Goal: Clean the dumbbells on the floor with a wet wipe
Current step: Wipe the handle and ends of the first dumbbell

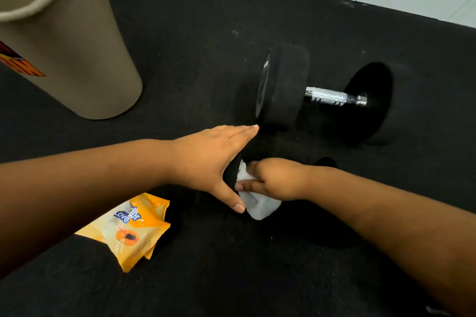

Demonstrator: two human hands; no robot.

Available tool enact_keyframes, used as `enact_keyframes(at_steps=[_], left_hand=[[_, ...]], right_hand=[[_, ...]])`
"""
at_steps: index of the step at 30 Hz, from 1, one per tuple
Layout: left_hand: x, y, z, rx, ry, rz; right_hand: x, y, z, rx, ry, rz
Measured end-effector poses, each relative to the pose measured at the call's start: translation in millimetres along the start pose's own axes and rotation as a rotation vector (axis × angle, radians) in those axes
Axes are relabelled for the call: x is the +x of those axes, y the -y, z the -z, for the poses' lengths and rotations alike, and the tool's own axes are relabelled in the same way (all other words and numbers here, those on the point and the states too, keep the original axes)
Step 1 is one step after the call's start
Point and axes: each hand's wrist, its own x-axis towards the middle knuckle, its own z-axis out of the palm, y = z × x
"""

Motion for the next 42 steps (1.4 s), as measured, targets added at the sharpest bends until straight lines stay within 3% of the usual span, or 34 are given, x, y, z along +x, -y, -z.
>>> enact_keyframes(at_steps=[2,8,13,15,20,25,28,30,34,42], left_hand=[[-1,-1,1,-0.009,0.01,0.003],[-3,0,-2,0.004,0.002,0.0],[-2,-1,0,-0.005,0.009,0.017],[1,-1,2,-0.016,0.011,0.023],[5,3,5,-0.043,0.02,0.029],[6,5,4,-0.043,0.006,0.018],[9,7,3,-0.037,0.011,0.006],[8,8,3,-0.041,0.01,0.012],[10,5,5,-0.035,0.028,0.014],[9,6,4,-0.032,0.013,0.008]], right_hand=[[-4,0,1,0.03,0.017,0.001],[-8,13,-11,-0.233,-0.117,0.0],[-10,4,9,0.271,0.022,-0.085],[-16,0,23,0.329,0.02,-0.113],[-27,-10,33,-0.07,0.098,-0.004],[-18,8,-8,-0.29,-0.143,0.017],[-11,9,-12,-0.465,-0.177,0.067],[-6,10,-11,-0.374,-0.165,0.04],[-6,-2,10,0.134,0.01,-0.003],[2,-2,5,0.172,0.012,-0.053]])
